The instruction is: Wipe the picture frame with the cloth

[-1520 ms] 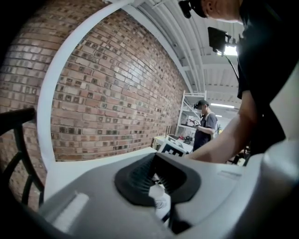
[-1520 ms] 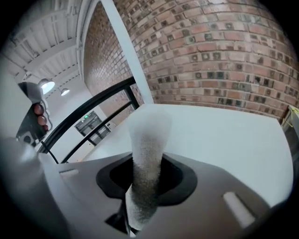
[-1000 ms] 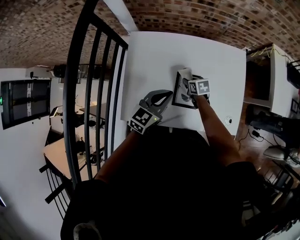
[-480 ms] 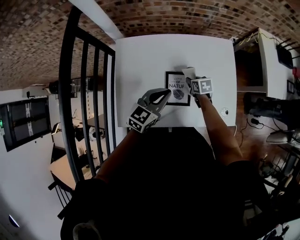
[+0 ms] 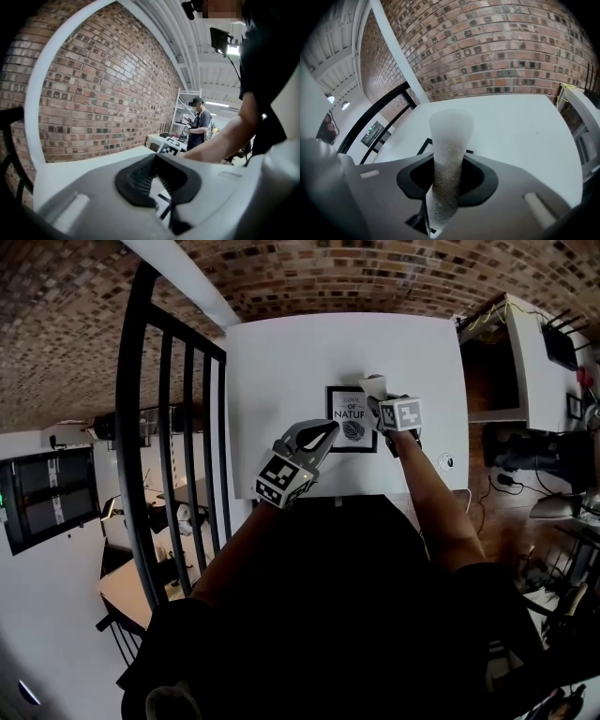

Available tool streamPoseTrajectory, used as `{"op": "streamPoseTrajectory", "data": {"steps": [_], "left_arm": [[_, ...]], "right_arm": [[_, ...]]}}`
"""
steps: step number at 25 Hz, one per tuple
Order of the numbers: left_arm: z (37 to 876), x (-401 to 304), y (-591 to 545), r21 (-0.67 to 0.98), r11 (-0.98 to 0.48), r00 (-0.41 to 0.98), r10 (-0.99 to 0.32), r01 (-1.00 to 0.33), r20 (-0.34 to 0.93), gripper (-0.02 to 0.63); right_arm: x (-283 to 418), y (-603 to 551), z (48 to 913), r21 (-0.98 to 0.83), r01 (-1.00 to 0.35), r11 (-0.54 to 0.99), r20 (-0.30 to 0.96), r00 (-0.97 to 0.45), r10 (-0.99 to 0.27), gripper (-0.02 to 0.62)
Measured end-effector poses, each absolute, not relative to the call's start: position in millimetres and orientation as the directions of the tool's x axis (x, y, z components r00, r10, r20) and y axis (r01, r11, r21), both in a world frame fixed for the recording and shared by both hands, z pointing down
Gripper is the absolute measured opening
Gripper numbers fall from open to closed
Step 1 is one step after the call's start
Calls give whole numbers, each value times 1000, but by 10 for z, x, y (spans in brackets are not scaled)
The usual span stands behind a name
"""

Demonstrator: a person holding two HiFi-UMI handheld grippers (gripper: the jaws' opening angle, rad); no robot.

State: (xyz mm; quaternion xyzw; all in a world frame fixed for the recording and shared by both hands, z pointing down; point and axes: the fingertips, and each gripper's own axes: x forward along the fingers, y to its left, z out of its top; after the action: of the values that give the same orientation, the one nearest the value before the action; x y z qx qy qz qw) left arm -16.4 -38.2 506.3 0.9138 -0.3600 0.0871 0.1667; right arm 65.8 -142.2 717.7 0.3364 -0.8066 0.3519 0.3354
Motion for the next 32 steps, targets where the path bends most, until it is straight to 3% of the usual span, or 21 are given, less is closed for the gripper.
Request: {"op": "streamPoseTrajectory", "data": {"steps": [15, 32], "left_arm": [[5186, -777, -222, 238, -564, 612, -736, -790, 288, 2], [5141, -405, -318, 264, -642, 694, -657, -719, 295, 2]], "right_arm": [[-576, -974, 7306, -421, -610, 671, 759, -642, -107, 112], [154, -953, 7497, -407, -715, 569, 796, -583, -162, 112]]}}
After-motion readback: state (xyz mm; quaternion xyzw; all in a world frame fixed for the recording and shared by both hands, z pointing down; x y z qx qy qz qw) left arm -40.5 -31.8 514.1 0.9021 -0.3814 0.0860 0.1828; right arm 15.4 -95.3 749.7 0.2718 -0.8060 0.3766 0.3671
